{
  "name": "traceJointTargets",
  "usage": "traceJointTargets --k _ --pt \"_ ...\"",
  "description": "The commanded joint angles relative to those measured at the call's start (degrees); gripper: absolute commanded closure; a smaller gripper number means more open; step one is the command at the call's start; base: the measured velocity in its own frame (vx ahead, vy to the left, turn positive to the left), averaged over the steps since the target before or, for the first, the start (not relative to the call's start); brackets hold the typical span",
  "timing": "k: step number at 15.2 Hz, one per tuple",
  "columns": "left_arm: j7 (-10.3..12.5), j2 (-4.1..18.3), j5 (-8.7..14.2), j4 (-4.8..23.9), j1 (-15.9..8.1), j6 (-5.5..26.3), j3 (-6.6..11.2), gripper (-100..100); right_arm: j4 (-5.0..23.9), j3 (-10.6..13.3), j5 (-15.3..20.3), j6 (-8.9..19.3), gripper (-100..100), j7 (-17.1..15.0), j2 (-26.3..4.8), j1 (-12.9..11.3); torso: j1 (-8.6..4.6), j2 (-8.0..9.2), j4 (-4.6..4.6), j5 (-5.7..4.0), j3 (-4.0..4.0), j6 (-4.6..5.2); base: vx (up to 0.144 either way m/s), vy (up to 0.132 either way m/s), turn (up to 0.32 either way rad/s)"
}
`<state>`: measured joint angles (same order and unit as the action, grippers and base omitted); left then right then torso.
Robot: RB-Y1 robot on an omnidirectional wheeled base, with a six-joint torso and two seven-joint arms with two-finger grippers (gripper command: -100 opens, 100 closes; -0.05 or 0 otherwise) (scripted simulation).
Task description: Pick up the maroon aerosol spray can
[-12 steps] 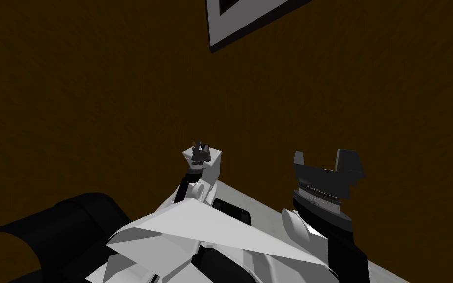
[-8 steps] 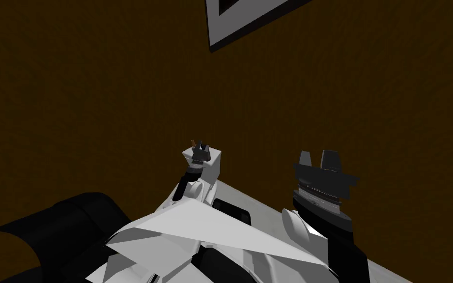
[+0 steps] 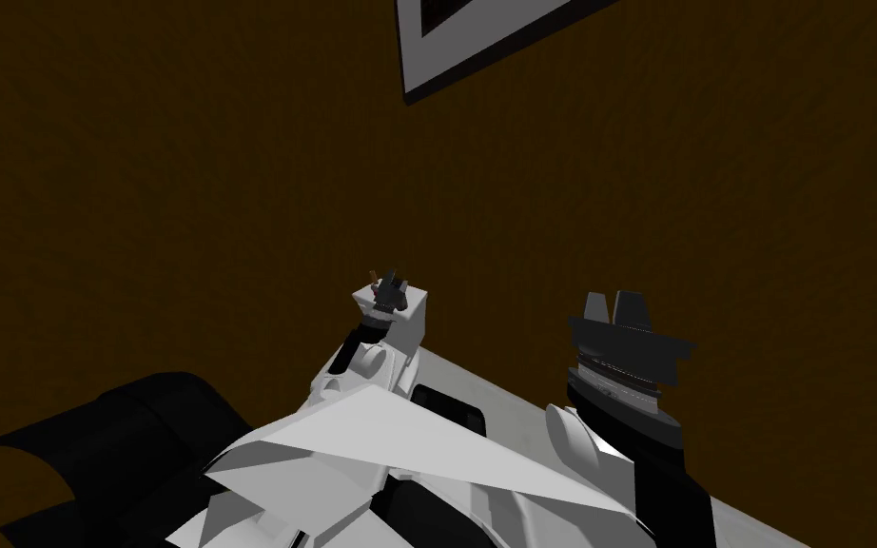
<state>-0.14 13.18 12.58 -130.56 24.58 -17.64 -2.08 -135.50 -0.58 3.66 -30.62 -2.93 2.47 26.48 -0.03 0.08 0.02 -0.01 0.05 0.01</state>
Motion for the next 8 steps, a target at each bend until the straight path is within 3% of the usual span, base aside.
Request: traceJointTargets --k 1,3,4,6,7,8 --pt "0.34 2.86 2.86 -0.06 -1.24 2.86 0.59 -100 0.0 0.0 0.0 0.0 0 0.0 0.0 0.0 0.0 0.0 0.0 0.0 0.0 0.0 -0.02 -0.014 -0.015" --pt "0.34 3.05 2.86 -0.06 -1.24 4.03 0.59 -100 0.0 0.0 0.0 0.0 0 0.0 0.0 0.0 -0.01 0.0 0.0 0.0 0.0 0.0 -0.016 -0.013 -0.01" --pt "0.58 5.32 5.12 -0.11 -2.28 6.12 1.08 -100 0.0 0.0 0.0 0.0 0 0.0 0.0 0.0 -0.01 -0.01 0.0 0.0 -0.01 0.0 -0.016 -0.011 -0.012" --pt "0.58 5.32 5.12 -0.11 -2.28 7.03 1.08 -100 0.0 0.0 0.0 0.0 0 0.0 0.0 0.0 0.0 -0.02 -0.01 0.0 -0.01 0.0 -0.014 -0.01 -0.012" --pt "0.84 7.68 7.52 -0.14 -3.38 9.08 1.6 -100 0.0 0.0 0.0 0.0 0 0.0 0.0 0.0 0.0 -0.03 -0.01 0.0 -0.02 0.0 -0.014 -0.012 -0.011" --pt "0.84 7.68 7.52 -0.14 -3.38 10.16 1.6 -100 0.0 0.0 0.0 0.0 0 0.0 0.0 0.0 0.0 -0.03 -0.01 0.0 -0.02 0.0 -0.014 -0.015 -0.017"
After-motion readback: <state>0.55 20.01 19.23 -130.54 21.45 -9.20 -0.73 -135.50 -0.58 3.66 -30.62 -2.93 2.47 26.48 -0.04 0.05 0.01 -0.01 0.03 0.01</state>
